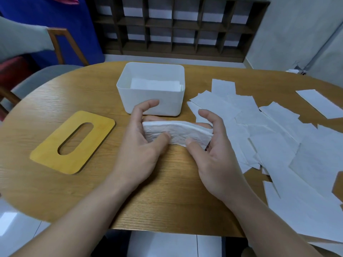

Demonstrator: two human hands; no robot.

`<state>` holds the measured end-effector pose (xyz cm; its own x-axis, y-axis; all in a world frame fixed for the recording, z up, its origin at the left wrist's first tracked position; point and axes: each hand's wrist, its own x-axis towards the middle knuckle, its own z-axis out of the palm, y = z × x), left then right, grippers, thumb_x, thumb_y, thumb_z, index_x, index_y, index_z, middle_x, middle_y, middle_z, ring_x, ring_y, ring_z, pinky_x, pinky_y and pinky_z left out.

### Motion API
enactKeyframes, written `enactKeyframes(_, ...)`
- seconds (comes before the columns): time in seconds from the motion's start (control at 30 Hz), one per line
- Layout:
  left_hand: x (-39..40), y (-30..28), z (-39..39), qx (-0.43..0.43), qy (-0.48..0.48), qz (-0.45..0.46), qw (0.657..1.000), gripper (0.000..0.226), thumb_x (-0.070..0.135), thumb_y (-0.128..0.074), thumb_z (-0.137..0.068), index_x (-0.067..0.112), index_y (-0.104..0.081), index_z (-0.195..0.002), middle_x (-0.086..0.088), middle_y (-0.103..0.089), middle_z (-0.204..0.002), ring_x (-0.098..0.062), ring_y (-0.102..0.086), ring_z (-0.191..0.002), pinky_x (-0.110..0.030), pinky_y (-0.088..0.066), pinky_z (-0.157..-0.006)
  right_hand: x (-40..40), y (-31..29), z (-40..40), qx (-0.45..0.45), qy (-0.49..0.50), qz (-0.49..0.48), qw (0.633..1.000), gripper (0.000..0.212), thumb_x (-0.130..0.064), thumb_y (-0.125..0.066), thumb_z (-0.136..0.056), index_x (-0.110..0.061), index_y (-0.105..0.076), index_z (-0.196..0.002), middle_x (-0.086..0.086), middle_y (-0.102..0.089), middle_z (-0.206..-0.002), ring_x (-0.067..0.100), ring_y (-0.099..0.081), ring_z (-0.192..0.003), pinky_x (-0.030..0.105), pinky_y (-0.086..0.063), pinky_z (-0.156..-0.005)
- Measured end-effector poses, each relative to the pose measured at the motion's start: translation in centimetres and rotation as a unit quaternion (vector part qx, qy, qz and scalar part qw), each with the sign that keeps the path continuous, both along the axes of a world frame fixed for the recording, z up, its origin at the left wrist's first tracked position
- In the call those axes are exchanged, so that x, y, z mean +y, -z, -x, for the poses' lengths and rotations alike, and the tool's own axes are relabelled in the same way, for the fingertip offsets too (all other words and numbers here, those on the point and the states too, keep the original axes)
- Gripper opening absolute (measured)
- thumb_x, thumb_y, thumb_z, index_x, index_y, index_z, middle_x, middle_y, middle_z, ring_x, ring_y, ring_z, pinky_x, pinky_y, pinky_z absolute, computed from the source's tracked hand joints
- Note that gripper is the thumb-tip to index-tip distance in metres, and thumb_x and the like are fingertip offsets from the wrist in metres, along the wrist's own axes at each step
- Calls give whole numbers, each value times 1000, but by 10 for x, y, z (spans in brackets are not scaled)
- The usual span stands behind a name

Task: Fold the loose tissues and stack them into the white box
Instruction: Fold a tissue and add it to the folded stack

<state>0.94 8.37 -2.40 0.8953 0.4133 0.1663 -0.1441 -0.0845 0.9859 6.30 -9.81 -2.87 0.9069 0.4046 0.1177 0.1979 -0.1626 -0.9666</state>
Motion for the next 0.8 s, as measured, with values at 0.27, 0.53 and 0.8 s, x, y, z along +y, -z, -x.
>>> enactKeyframes(0.27,3,3,3,0,-20,4,1000,78,-17,-69,-91,34,-54,-148,-2,-70,-104,-16,-67,-90,-33,-57,-78,-2,1,-1,12,-7,-23,1000,65,-10,-66,-107,-46,-40,-154,-7,-67,-125,18,-73,-104,48,-66,-87)
enactKeyframes(0.53,3,3,4,-20,-6,-20,1000,77,-10,-72,-87,34,-52,-148,-10,-68,-105,-30,-66,-93,-44,-57,-83,-2,1,1,7,-17,-16,1000,56,-13,-74,-102,-42,-47,-143,-8,-67,-125,16,-73,-106,46,-66,-87)
enactKeyframes(0.8,4,5,4,-14,-6,-23,1000,68,-3,-74,-91,34,-56,-144,-12,-67,-107,-35,-68,-95,-48,-58,-84,-1,3,2,8,-20,3,1000,42,-19,-73,-104,-39,-50,-134,-7,-69,-116,12,-74,-101,33,-65,-77)
